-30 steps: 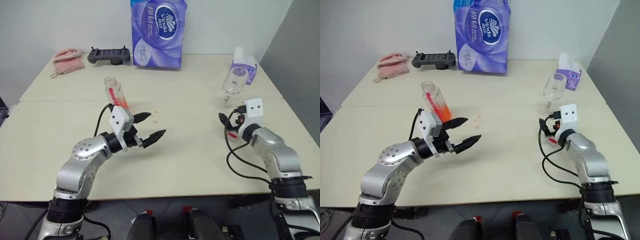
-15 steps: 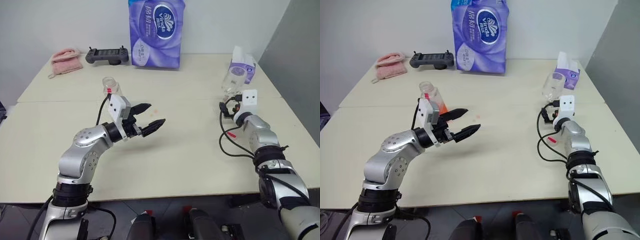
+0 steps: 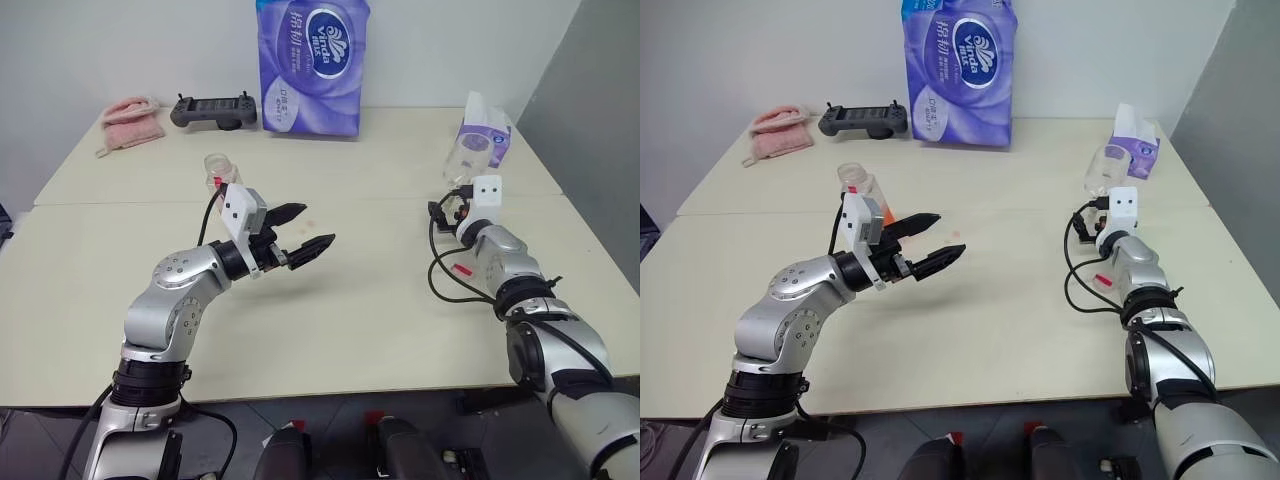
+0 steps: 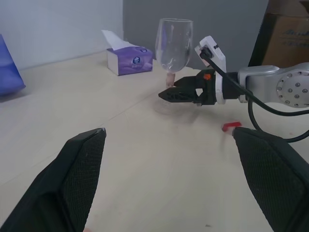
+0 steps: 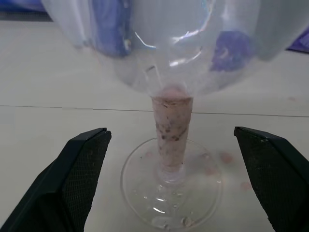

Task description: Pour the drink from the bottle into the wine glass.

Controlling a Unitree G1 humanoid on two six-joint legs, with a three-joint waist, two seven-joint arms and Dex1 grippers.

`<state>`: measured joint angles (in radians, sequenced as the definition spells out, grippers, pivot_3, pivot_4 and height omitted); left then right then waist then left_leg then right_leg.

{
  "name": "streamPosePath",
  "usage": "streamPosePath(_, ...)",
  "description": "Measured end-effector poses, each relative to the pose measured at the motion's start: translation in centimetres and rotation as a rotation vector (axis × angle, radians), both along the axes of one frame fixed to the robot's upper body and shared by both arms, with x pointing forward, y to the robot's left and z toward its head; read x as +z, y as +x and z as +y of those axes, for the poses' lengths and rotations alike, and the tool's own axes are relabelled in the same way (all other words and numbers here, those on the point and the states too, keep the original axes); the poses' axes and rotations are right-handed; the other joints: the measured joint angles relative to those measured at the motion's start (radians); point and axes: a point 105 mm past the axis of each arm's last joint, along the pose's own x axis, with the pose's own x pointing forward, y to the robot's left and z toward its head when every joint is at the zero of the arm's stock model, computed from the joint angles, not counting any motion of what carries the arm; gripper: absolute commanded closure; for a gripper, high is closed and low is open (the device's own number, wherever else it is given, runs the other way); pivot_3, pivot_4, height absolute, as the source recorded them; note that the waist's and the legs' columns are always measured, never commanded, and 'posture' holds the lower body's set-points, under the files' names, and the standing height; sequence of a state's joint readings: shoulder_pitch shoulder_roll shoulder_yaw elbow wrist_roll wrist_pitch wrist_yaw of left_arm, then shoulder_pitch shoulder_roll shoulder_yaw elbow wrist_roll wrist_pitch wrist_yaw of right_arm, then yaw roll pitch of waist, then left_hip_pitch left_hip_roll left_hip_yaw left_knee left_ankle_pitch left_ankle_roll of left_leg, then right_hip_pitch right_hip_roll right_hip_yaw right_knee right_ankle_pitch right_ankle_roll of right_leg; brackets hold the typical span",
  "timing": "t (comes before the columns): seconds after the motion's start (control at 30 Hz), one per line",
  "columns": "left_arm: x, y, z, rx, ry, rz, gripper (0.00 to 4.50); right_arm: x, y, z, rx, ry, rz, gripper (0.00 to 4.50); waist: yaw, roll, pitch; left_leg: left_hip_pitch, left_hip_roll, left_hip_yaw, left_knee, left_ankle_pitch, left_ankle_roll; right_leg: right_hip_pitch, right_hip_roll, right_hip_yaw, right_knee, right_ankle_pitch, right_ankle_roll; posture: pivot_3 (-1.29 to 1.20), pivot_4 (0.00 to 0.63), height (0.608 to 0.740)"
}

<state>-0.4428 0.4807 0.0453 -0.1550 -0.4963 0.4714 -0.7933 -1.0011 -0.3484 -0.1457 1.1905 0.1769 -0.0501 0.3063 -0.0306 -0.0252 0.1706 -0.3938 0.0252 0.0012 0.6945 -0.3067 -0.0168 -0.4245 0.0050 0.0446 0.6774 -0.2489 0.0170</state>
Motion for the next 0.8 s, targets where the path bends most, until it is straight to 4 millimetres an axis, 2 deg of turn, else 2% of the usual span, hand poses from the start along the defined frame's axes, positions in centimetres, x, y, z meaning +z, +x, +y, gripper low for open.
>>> streamPosePath(0.07, 0.0, 0.0, 0.0, 0.000, 0.000, 0.000, 0.00, -0.2, 0.0, -0.2, -0.010, 0.009, 0.006, 0.38, 0.000, 0.000, 0.000, 0.000, 0.000, 0.000, 0.000, 0.000, 0.000, 0.000, -0.001, 0.000, 0.000, 0.000, 0.000, 0.00, 0.150, 0.740)
streamPosePath(0.13, 0.0, 0.0, 0.0, 0.001, 0.001, 0.000, 0.00, -0.5, -0.1, -0.4, -0.022, 0.014, 0.016, 0.95, 0.000, 0.000, 0.000, 0.000, 0.000, 0.000, 0.000, 0.000, 0.000, 0.000, -0.003, 0.000, 0.000, 0.000, 0.000, 0.00, 0.150, 0.740)
streamPosePath(0.43, 0.0, 0.1, 0.1, 0.017, 0.000, 0.000, 0.00, 0.2, 0.1, -0.3, -0.020, 0.003, -0.015, 4.26, 0.000, 0.001, 0.001, 0.000, 0.000, 0.000, 0.000, 0.000, 0.000, 0.000, -0.004, 0.000, 0.000, 0.000, 0.000, 0.00, 0.150, 0.740)
streamPosePath(0.47, 0.0, 0.2, 0.1, 0.018, 0.000, 0.000, 0.00, 0.2, 0.1, -0.3, -0.018, 0.000, -0.015, 4.43, -0.001, 0.001, 0.001, 0.000, 0.000, 0.000, 0.000, 0.000, 0.000, 0.000, -0.004, 0.000, 0.000, 0.000, 0.000, 0.00, 0.150, 0.740)
streamPosePath(0.8, 0.0, 0.2, 0.2, 0.021, 0.003, -0.001, 0.00, 0.6, 0.3, 0.1, 0.000, -0.034, -0.033, 4.43, -0.001, 0.002, 0.001, 0.000, 0.000, 0.000, 0.000, 0.000, 0.000, 0.000, -0.004, 0.000, 0.000, 0.000, 0.000, 0.00, 0.150, 0.740)
